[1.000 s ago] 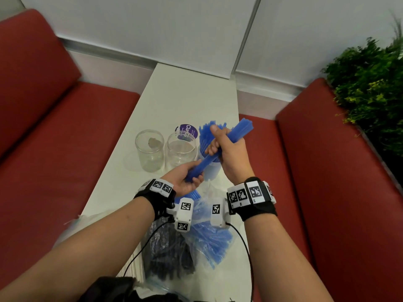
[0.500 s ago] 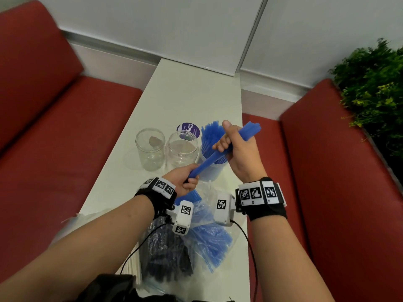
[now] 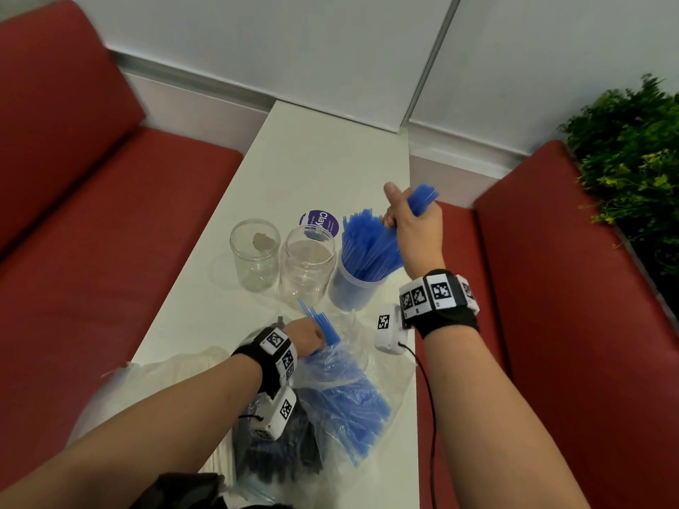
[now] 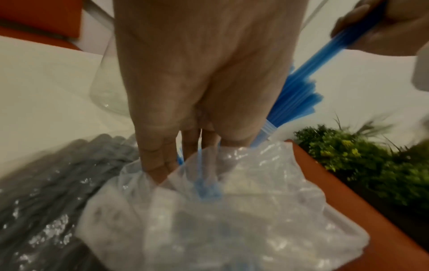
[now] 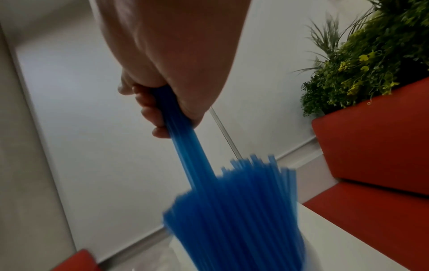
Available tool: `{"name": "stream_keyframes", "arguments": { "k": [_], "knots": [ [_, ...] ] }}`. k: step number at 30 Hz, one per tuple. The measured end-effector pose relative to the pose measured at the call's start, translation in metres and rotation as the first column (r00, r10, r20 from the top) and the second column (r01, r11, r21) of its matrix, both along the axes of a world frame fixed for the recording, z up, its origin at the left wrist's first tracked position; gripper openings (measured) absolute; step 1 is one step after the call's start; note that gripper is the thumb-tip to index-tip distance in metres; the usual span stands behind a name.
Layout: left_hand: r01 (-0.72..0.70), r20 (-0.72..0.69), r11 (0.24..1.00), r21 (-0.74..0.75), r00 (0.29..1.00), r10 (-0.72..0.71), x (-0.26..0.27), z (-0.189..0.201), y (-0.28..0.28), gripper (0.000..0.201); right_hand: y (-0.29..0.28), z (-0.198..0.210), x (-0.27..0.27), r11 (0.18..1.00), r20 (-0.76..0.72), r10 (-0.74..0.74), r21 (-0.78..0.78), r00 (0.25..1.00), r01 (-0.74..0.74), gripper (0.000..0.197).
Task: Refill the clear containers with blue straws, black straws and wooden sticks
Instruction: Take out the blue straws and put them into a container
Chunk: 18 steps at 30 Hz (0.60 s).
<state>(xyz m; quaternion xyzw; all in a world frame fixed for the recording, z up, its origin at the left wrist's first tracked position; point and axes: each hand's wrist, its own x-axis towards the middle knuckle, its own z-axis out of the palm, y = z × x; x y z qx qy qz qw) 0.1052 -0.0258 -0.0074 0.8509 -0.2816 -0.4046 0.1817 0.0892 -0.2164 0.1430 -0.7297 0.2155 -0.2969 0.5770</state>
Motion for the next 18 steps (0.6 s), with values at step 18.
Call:
{"name": "stream_keyframes", "arguments": {
  "k": [18],
  "knots": [
    [0.508, 0.396, 0.763, 0.399, 0.655, -0.643, -0.023, -0.002, 0.004, 0.029, 0.020, -0.033, 0.001, 0.938, 0.002, -0.140, -0.319, 0.990, 0.134, 0.008]
  ]
}}
